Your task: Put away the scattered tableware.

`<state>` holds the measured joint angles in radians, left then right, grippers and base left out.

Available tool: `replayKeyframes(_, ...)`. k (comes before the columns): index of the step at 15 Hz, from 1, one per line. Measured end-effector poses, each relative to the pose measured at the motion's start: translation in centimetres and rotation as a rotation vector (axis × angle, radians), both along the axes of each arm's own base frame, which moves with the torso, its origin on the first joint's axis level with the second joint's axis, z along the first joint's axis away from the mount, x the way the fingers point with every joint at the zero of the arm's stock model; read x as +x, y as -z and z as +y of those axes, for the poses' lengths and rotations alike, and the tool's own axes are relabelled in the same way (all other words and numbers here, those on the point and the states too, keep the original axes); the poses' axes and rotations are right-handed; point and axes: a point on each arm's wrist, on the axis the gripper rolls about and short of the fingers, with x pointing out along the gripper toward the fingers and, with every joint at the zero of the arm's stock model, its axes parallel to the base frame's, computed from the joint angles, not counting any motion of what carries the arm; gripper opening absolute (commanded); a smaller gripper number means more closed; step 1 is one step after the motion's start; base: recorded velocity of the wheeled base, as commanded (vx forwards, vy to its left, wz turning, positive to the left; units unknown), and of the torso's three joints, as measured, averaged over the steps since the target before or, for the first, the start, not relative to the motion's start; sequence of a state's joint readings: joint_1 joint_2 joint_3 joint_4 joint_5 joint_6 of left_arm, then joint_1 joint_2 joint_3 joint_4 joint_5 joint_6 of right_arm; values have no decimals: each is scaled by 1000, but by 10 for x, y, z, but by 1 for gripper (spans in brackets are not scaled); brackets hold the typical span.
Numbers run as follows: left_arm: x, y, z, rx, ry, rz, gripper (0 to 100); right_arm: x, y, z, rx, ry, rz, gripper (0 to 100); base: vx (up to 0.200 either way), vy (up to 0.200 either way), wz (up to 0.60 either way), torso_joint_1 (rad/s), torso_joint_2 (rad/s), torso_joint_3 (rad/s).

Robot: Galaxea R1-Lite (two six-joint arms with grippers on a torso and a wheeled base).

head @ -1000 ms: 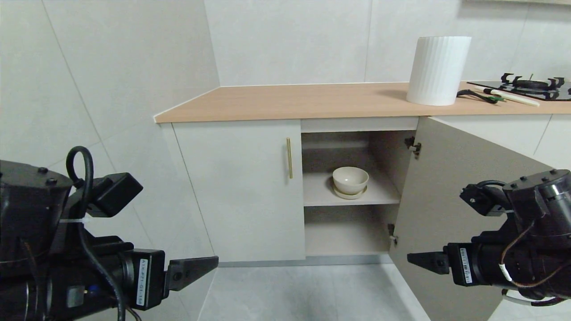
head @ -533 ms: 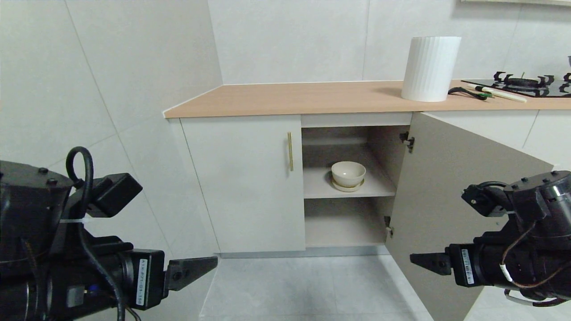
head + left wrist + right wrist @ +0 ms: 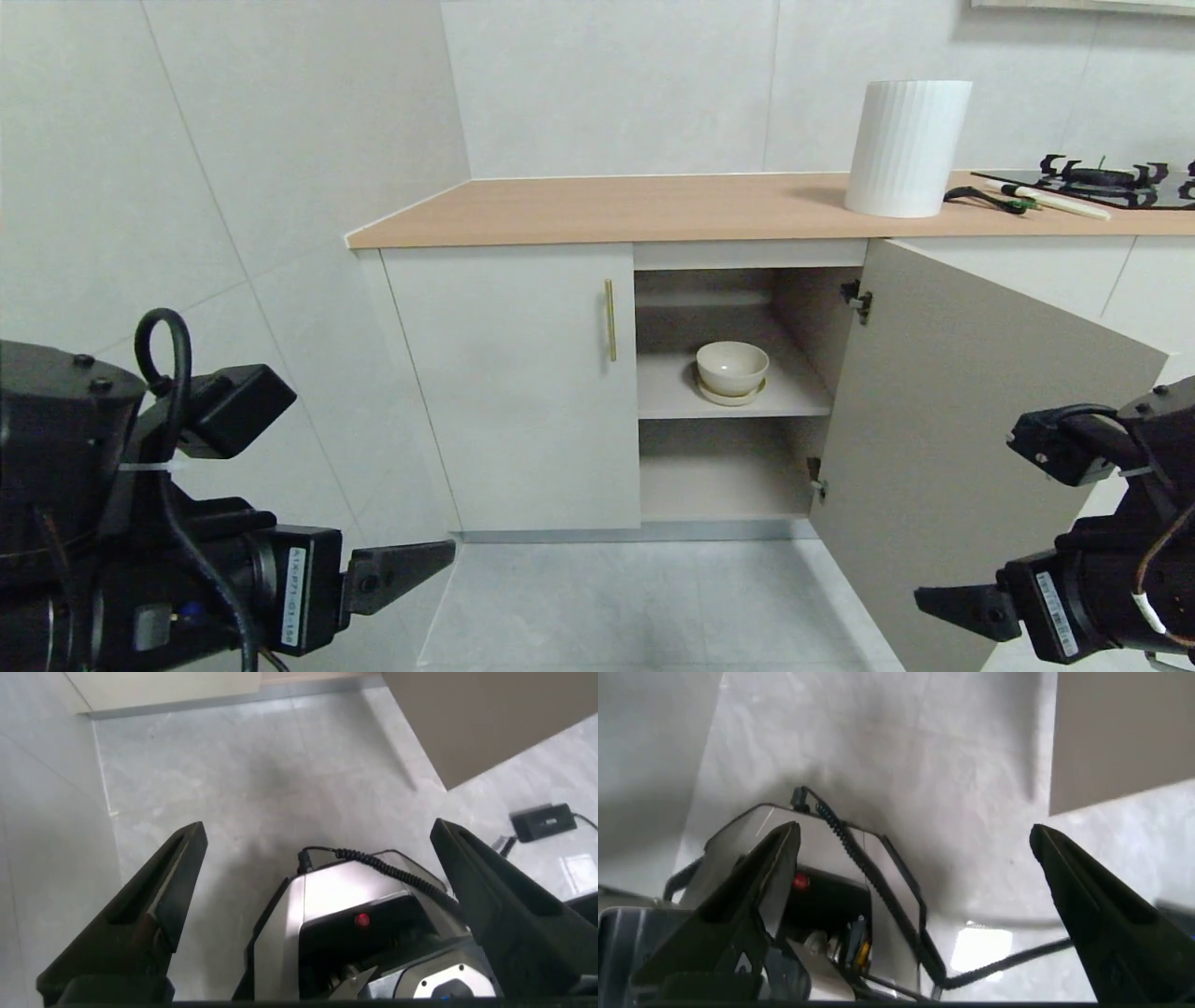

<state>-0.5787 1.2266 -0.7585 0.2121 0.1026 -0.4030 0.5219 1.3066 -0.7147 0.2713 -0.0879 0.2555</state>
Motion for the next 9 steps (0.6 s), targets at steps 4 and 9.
replayKeyframes(4,0,0,0,0,1,1,100,-1,-3,-2,-31,19,-4,100,0,-200,0,3,4,-7)
replayKeyframes(9,0,1,0,1,1,3,100,-4,1,-9,-125,27,65,100,0,-200,0,5,5,0)
